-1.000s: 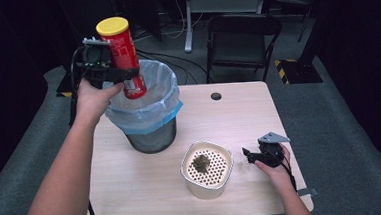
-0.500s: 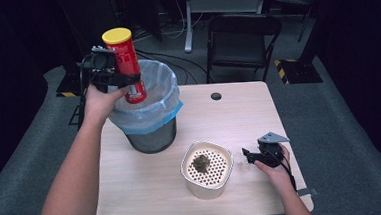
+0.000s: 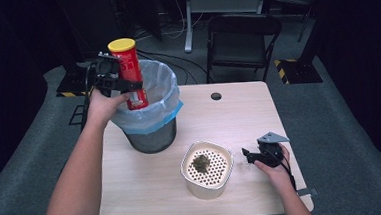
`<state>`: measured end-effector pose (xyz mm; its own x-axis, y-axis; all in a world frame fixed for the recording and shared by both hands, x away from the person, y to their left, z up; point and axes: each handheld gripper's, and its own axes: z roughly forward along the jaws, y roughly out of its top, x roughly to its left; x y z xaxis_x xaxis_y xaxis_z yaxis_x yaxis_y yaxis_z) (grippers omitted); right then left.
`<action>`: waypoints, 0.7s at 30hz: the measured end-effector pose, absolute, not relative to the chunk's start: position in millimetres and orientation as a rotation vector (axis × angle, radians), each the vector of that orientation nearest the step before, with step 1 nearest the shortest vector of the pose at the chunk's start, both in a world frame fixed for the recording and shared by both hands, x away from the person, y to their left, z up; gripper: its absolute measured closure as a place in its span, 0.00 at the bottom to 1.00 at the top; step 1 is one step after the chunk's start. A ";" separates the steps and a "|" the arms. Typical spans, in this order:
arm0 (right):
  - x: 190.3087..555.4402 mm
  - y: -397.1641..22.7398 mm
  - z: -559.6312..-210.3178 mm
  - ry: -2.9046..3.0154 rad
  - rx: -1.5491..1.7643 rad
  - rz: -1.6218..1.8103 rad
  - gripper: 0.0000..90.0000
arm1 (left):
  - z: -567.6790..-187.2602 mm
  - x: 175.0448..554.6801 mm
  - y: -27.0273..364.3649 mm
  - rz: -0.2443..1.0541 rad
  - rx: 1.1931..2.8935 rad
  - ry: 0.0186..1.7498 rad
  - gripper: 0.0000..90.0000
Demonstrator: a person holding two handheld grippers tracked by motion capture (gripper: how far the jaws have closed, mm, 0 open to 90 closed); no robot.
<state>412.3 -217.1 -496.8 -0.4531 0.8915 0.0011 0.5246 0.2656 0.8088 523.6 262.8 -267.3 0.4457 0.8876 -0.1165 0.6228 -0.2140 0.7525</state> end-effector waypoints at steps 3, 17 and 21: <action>412.3 -217.1 -496.8 2.082 1.278 1.061 0.27 | -268.9 524.3 261.1 0.448 1.964 1.272 0.26; 412.3 -217.6 -496.8 2.085 1.271 1.064 0.27 | -259.1 512.1 276.9 0.445 1.949 1.292 0.16; 411.8 -217.3 -496.5 2.084 1.273 1.061 0.27 | -250.7 502.1 280.2 0.458 1.946 1.260 0.17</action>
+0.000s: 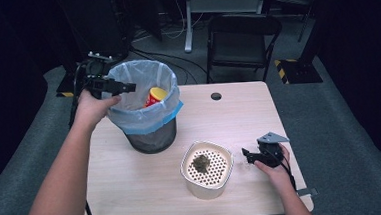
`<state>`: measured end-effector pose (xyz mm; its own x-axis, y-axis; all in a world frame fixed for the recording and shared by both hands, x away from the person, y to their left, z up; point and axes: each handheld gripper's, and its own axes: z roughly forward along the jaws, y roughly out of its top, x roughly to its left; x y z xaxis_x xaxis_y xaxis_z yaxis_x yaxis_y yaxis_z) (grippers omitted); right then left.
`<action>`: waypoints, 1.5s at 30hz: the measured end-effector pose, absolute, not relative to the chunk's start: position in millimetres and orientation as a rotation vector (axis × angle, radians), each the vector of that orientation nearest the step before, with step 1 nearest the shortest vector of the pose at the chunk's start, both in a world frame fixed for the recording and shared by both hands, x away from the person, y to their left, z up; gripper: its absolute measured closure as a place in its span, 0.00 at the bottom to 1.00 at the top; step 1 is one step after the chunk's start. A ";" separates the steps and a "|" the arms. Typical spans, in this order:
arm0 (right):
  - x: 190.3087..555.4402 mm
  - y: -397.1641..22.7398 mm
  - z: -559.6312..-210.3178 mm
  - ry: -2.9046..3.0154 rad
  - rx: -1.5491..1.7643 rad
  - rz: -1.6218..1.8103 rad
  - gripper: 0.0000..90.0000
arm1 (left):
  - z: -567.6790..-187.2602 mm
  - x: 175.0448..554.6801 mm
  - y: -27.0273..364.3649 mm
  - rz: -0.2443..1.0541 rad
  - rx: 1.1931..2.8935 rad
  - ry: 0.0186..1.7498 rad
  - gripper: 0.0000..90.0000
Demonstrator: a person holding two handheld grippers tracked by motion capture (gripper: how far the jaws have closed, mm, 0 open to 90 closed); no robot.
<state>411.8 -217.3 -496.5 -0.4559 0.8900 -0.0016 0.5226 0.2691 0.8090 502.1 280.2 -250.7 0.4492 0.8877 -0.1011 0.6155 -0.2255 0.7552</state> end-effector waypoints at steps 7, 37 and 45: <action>411.9 -217.2 -496.7 2.084 1.271 1.063 0.27 | -240.3 481.9 286.1 0.418 1.943 1.186 0.21; 410.8 -216.1 -496.6 2.084 1.271 1.054 0.27 | -269.4 391.2 300.4 0.340 1.950 0.973 0.28; 410.7 -215.4 -497.0 2.084 1.272 1.052 0.27 | -301.0 380.6 303.9 0.354 1.965 0.984 0.29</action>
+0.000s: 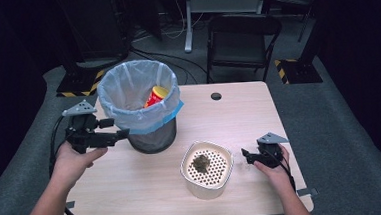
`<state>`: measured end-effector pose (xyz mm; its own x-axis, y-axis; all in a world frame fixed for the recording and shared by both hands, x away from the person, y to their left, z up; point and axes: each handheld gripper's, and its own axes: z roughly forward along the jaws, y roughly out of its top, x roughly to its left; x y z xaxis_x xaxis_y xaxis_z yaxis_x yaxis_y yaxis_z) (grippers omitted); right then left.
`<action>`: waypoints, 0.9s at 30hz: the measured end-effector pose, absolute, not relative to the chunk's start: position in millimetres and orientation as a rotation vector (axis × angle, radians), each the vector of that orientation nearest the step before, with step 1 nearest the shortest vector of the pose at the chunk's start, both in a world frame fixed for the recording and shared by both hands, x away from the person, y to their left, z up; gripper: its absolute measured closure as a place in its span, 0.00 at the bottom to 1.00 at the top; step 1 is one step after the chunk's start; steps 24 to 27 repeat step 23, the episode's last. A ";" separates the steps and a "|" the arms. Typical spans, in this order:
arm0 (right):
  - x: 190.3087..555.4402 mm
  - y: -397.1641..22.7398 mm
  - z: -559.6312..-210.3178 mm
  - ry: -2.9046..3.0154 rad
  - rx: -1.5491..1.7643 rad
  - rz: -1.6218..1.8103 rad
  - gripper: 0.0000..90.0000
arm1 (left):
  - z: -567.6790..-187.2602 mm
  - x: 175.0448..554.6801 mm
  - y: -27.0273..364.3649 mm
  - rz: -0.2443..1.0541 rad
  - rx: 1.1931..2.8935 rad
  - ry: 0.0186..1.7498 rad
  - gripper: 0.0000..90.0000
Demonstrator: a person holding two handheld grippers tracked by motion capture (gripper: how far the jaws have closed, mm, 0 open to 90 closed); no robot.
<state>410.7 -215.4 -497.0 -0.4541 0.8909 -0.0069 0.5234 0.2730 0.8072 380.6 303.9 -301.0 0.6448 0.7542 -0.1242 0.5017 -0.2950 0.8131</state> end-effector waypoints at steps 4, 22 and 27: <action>410.7 -215.7 -497.1 2.085 1.277 1.052 0.27 | -316.8 376.5 305.7 0.365 1.968 0.985 0.29; 410.8 -216.6 -498.1 2.078 1.287 1.046 0.27 | -402.2 366.4 314.4 0.407 1.960 1.030 0.26; 410.7 -217.6 -498.2 2.084 1.279 1.044 0.27 | -408.4 367.1 316.6 0.409 1.956 1.038 0.24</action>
